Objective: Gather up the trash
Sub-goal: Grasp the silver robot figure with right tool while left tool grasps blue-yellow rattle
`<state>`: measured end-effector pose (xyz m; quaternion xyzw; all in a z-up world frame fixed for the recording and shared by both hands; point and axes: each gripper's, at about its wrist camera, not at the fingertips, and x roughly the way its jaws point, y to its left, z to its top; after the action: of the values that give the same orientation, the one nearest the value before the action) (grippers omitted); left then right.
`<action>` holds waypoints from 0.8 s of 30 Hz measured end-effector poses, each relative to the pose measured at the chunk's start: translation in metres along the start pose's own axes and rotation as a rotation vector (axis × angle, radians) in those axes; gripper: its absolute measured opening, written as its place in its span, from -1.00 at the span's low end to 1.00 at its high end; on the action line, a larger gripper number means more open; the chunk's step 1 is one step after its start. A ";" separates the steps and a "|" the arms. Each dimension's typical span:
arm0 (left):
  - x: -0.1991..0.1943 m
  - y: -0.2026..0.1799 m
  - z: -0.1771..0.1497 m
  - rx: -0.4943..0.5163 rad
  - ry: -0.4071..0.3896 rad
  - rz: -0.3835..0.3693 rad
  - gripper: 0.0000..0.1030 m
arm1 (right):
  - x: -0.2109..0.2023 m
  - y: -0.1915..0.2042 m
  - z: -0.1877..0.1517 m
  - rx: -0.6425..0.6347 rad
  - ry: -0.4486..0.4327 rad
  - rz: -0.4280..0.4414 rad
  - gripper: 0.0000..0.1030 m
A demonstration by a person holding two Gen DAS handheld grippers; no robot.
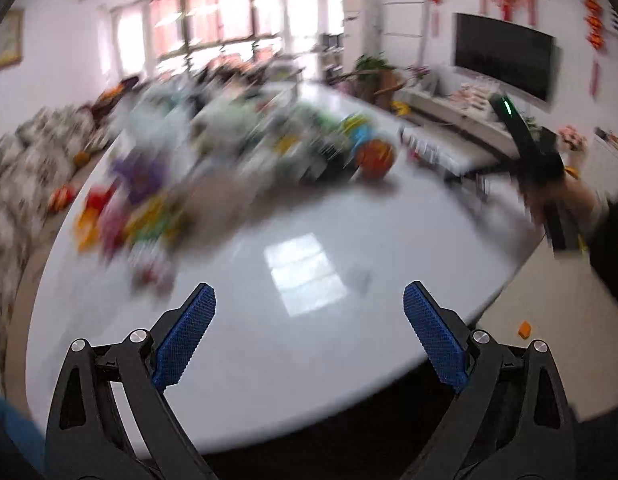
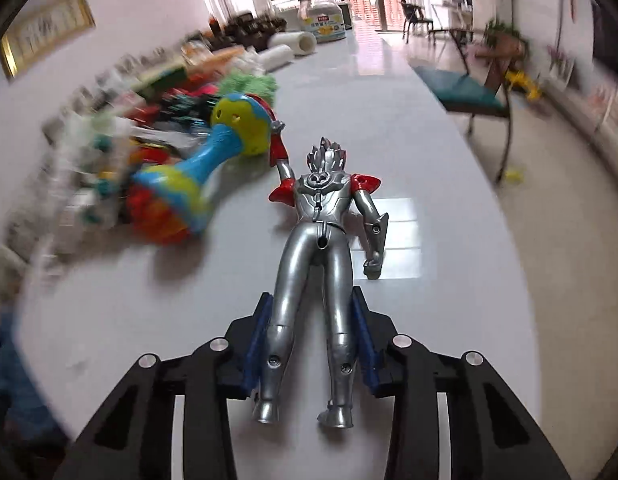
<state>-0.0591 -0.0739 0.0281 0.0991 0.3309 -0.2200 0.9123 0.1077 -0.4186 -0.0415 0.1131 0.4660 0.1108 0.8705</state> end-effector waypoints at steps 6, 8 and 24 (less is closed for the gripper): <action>0.096 -0.066 0.118 0.032 -0.023 -0.055 0.80 | -0.031 -0.031 -0.050 0.119 -0.022 0.148 -0.27; 0.141 -0.082 0.149 0.008 0.039 -0.026 0.80 | -0.045 -0.040 -0.053 0.138 -0.030 0.153 -0.26; 0.233 -0.073 0.179 -0.140 0.315 0.037 -0.58 | -0.093 -0.047 -0.040 0.137 -0.114 0.250 -0.26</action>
<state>0.1663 -0.2753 0.0114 0.0747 0.4822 -0.1615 0.8578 0.0281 -0.4875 -0.0039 0.2358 0.4044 0.1797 0.8652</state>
